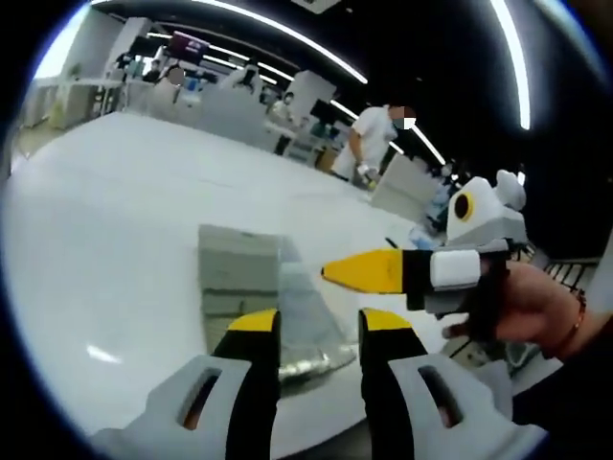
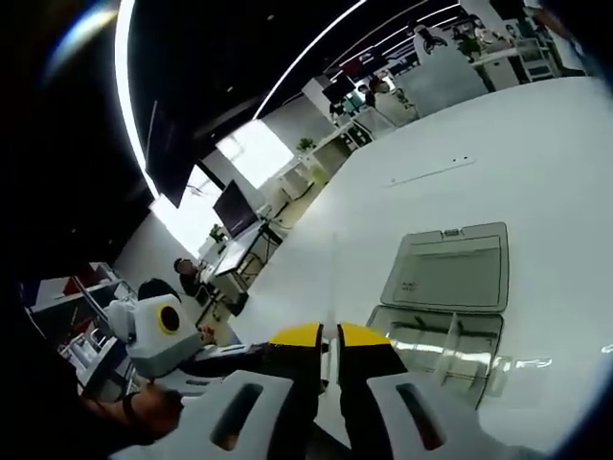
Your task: Insert the divider into the dual guide fixture by aligning both edges with the guide slots and pushing it downward to the bottom, including one-sided entry, uneven engagement, binding, and posture correction.
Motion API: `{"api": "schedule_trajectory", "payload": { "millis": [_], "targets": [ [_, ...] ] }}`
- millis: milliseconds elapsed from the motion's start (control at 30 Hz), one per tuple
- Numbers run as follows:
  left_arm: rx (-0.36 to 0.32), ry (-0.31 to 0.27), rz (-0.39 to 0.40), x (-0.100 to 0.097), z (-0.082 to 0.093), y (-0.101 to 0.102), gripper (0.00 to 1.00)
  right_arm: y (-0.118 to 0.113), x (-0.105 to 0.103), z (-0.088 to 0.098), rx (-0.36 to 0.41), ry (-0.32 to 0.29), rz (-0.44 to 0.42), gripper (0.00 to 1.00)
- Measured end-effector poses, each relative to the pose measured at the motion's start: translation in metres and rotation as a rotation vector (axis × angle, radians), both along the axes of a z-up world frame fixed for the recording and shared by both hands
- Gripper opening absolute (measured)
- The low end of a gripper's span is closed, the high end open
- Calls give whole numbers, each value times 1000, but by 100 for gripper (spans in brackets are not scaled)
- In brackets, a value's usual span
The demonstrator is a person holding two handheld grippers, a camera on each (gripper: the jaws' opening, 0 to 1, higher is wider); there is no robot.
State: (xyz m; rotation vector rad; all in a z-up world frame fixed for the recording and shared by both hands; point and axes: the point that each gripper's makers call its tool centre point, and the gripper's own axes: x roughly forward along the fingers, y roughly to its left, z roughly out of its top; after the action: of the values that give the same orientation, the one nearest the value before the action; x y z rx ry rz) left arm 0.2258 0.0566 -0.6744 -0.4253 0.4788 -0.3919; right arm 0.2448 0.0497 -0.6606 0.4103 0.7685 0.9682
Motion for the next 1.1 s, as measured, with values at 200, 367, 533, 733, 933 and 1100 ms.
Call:
{"api": "schedule_trajectory", "payload": {
  "millis": [200, 367, 533, 733, 933, 1100],
  "targets": [
    [-20, 9, 1, -1, -2, -1, 30, 1, 1, 2, 10, 4, -4, 2],
    [-21, 8, 2, -1, -2, -1, 30, 1, 0, 0, 7, 11, -5, 1],
    [-23, 11, 3, -2, -2, -1, 30, -1, 0, -2, 5, 43, -36, 1],
    [-35, 15, 4, -2, -1, -1, 30, -1, 2, -2, -7, 74, -66, 0],
    [-34, 10, -8, -4, 0, -1, 30, 1, 1, -1, -41, 80, -63, 0],
    [-48, 0, -14, -3, 4, 2, 30, 6, 0, 6, -66, 38, -48, 0]
  ]
}}
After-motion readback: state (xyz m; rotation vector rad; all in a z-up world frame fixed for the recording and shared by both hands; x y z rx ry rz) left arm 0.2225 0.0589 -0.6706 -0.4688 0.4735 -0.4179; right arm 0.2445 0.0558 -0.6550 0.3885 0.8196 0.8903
